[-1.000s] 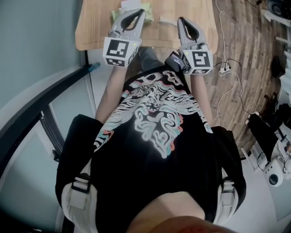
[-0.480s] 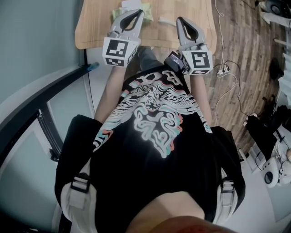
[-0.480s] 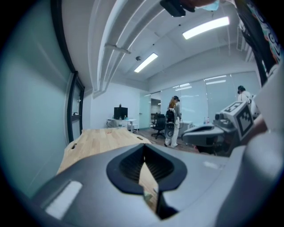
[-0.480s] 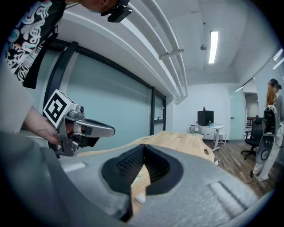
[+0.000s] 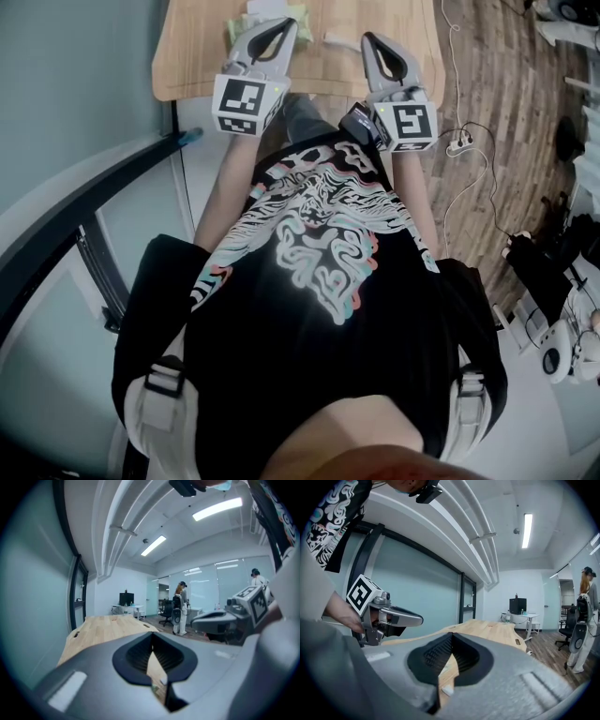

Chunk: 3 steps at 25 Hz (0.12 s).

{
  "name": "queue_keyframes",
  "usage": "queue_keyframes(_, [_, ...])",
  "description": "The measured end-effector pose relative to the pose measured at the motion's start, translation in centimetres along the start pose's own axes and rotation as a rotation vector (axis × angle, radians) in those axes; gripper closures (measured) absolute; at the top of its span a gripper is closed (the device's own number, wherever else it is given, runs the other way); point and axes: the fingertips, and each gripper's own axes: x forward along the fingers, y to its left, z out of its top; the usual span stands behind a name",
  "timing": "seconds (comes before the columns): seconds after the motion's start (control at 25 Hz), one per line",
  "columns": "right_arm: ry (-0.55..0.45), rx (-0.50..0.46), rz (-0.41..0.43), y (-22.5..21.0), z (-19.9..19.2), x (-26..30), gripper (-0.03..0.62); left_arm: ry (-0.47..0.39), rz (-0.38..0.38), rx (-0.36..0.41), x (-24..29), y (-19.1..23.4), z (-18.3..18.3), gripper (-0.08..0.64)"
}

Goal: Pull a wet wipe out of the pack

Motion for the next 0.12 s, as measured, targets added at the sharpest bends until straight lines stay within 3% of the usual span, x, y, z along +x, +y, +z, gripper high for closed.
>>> queue_keyframes(0.12, [0.002, 0.002, -0.004, 0.04, 0.07, -0.55, 0.594, 0.000, -0.007, 0.002, -0.13, -0.54, 0.17, 0.568])
